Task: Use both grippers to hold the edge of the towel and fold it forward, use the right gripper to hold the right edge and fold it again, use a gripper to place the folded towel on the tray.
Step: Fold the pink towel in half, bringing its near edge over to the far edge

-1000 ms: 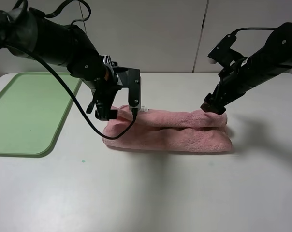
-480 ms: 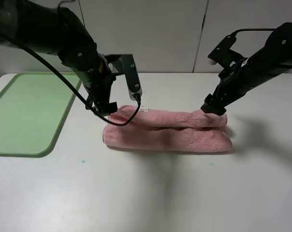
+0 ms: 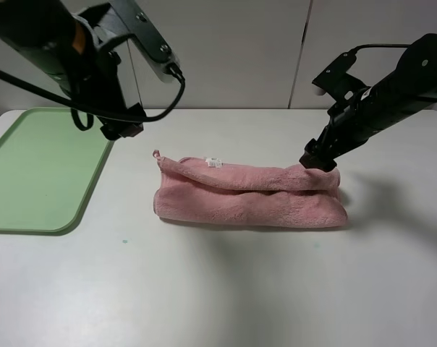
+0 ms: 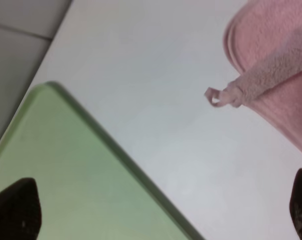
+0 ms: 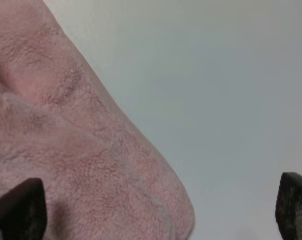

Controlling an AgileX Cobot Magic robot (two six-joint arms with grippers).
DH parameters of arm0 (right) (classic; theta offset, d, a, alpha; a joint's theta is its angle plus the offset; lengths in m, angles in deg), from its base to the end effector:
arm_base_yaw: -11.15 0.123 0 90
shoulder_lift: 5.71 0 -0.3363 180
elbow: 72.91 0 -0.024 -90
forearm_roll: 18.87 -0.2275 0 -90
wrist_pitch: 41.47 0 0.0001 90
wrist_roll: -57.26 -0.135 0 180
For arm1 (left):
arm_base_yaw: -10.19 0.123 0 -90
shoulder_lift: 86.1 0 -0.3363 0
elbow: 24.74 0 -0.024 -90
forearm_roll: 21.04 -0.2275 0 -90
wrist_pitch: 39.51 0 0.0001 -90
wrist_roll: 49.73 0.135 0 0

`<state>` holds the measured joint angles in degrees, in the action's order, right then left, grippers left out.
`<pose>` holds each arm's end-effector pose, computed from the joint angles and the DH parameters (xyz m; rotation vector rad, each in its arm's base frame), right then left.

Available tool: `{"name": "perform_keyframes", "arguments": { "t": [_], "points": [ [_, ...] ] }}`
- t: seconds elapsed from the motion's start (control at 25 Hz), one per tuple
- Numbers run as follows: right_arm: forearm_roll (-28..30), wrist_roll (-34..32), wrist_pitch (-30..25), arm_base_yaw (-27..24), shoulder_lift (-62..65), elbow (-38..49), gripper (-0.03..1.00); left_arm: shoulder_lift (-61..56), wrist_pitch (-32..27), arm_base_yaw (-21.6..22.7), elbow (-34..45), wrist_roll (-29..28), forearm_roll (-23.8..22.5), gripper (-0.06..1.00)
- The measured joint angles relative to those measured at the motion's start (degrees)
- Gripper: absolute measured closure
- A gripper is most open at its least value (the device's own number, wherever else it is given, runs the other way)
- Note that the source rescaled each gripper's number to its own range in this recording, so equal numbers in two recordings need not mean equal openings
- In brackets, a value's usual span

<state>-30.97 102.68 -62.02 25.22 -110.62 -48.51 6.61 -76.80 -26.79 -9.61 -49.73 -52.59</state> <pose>0.3333 0.0938 0.2064 -1.0859 2.3667 -0.0290 0.2819 -0.1586 0.3128 1.1433 2.1328 0.3093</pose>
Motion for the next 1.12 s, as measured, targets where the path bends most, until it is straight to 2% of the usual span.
{"name": "perform_keyframes", "arguments": {
  "t": [0.48,0.8,1.12],
  "points": [
    [0.0,-1.02,-0.05,0.0,0.0,0.0,-0.03,-30.78,-1.28,0.0,16.64,-10.43,-1.3,-0.05],
    [0.0,-1.06,-0.05,0.0,0.0,0.0,-0.03,-50.94,-11.42,0.0,23.54,-13.73,-1.25,-0.05],
    [0.0,-1.06,0.0,0.0,0.0,0.0,-0.03,-64.54,-19.52,0.0,28.45,-14.1,3.91,-0.05]
  ]
}}
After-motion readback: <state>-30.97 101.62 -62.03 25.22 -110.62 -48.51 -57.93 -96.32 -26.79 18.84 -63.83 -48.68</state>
